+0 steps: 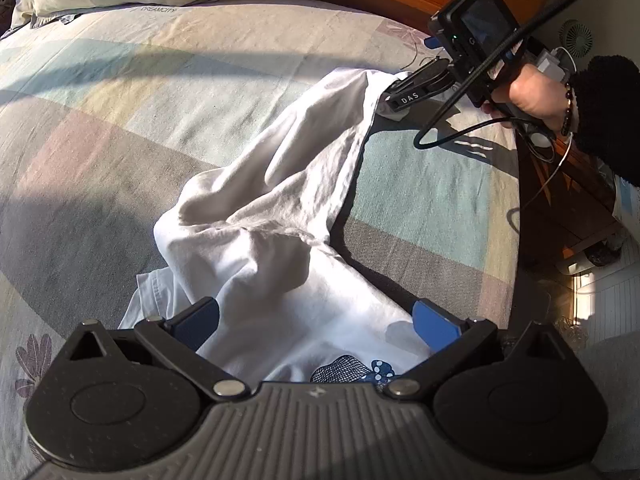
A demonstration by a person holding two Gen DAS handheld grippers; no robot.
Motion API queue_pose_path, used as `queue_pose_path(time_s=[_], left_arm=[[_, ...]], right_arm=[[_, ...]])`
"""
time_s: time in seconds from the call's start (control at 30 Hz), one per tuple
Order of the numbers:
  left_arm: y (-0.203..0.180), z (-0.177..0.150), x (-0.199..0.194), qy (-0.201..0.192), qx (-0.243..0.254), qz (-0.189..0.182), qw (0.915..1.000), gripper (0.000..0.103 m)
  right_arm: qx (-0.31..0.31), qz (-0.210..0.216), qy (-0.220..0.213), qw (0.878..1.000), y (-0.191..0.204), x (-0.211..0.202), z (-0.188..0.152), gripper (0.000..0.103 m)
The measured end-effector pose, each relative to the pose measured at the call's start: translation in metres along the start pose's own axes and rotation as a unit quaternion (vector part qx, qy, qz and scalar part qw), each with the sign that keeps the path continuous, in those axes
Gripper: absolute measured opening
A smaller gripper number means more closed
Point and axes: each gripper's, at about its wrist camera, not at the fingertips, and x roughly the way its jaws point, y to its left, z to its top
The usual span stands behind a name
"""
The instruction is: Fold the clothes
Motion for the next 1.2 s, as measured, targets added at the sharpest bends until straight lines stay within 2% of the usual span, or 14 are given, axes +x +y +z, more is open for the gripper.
queue_pose_path(time_s=[0.1,0.17,0.37,0.53,0.6,0.67,0.7,0.73,0.87,0.93,1.03,1.07,1.13,1.2], left_arm=[[-0.006,0.001,-0.002,0.0,0.008,-0.005,1.0,0.102],[-0.01,0.002,-0.004,0.001,0.013,-0.008,0.9999,0.102],[-0.023,0.007,-0.007,0.0,0.028,-0.018,0.9994,0.102],[-0.032,0.015,-0.003,-0.004,0.036,-0.022,0.9991,0.102],[-0.032,0.016,-0.003,-0.004,0.037,-0.021,0.9991,0.102],[-0.032,0.014,-0.005,-0.003,0.035,-0.019,0.9992,0.102],[-0.032,0.013,-0.005,-0.003,0.034,-0.018,0.9993,0.102],[-0.032,0.012,-0.006,-0.001,0.034,-0.018,0.9993,0.102],[-0.034,0.01,-0.007,0.0,0.034,-0.02,0.9992,0.102],[-0.036,0.01,-0.007,0.0,0.035,-0.021,0.9992,0.102],[-0.038,0.01,-0.008,-0.002,0.04,-0.02,0.999,0.102],[-0.038,0.009,-0.009,-0.002,0.042,-0.019,0.9989,0.102],[-0.038,0.009,-0.009,-0.002,0.048,-0.017,0.9987,0.102],[-0.04,0.01,-0.01,-0.007,0.059,-0.014,0.9981,0.102]], right_arm=[[0.024,-0.008,0.039,0.999,-0.018,0.0,-0.017,0.103],[0.043,0.007,0.067,0.997,-0.032,-0.007,-0.034,0.103],[0.094,0.132,0.085,0.983,-0.053,-0.036,-0.06,0.103],[0.147,0.251,0.119,0.949,-0.053,-0.037,-0.068,0.103],[0.166,0.267,0.116,0.942,-0.056,-0.04,-0.071,0.101],[0.204,0.265,0.118,0.935,-0.067,-0.039,-0.073,0.093],[0.226,0.265,0.119,0.93,-0.073,-0.037,-0.074,0.083],[0.255,0.269,0.12,0.921,-0.083,-0.033,-0.075,0.075],[0.36,0.289,0.119,0.879,-0.116,-0.016,-0.082,0.065],[0.411,0.305,0.124,0.85,-0.126,-0.007,-0.088,0.065],[0.476,0.34,0.136,0.8,-0.13,-0.004,-0.106,0.065],[0.486,0.34,0.143,0.793,-0.13,-0.005,-0.113,0.065],[0.498,0.331,0.162,0.785,-0.127,-0.008,-0.127,0.065],[0.539,0.329,0.164,0.758,-0.131,-0.004,-0.142,0.065]])
